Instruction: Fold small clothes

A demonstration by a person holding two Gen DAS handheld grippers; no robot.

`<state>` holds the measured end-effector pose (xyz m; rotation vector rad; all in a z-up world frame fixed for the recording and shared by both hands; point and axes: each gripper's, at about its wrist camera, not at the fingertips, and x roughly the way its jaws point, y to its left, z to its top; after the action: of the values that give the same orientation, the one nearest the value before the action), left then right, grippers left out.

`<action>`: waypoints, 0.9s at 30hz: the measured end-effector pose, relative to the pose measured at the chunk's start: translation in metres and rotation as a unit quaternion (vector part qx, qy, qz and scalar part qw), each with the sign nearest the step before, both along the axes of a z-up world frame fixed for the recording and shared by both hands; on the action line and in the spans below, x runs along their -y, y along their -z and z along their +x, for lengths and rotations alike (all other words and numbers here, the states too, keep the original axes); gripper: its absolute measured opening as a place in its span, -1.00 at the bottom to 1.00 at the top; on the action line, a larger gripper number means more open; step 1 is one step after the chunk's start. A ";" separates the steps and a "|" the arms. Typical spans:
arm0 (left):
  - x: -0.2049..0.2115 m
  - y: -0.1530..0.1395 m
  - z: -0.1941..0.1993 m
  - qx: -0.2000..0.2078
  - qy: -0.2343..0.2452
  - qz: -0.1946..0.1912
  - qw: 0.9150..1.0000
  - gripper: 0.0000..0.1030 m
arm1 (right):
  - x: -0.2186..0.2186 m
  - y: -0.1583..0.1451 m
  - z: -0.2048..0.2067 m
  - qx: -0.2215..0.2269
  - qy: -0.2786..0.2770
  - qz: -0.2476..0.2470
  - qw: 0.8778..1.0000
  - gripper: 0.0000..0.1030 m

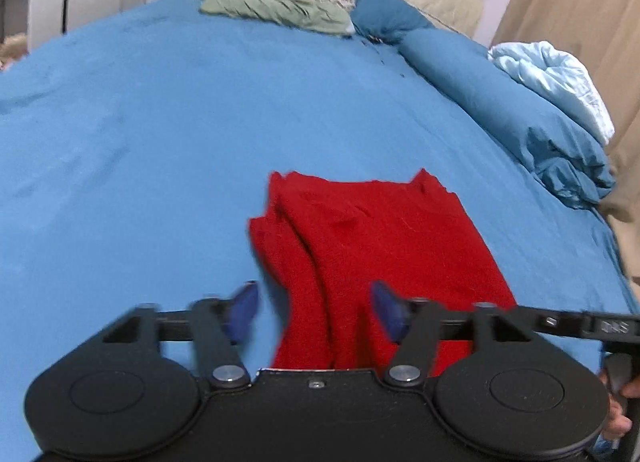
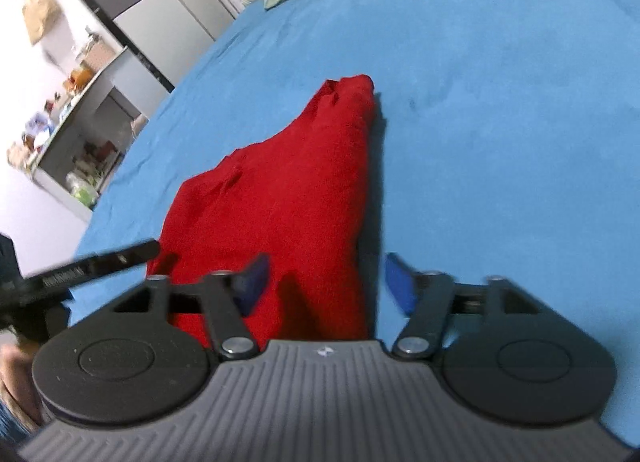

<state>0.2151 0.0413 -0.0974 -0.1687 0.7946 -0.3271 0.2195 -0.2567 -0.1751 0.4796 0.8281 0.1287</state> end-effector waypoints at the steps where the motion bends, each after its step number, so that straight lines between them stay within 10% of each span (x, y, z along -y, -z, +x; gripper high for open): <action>1: -0.004 0.004 -0.005 0.001 -0.001 0.007 1.000 0.42 | -0.005 -0.001 -0.004 0.001 -0.009 -0.009 1.000 0.67; 12: -0.001 0.037 -0.009 -0.035 -0.021 0.024 0.999 0.44 | -0.013 0.011 -0.012 -0.010 -0.029 -0.067 0.997 0.69; 20: 0.011 -0.042 -0.050 0.032 -0.038 0.087 0.995 0.45 | -0.020 -0.063 -0.047 0.039 -0.011 -0.102 0.994 0.70; 27: 0.018 -0.119 -0.121 0.098 -0.066 0.130 0.984 1.00 | -0.039 -0.148 -0.105 0.060 0.027 -0.168 0.984 1.00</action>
<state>0.0941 0.0237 0.0216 0.0553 0.6209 -0.1095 0.1143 -0.2173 -0.0270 0.1727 0.7010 -0.0327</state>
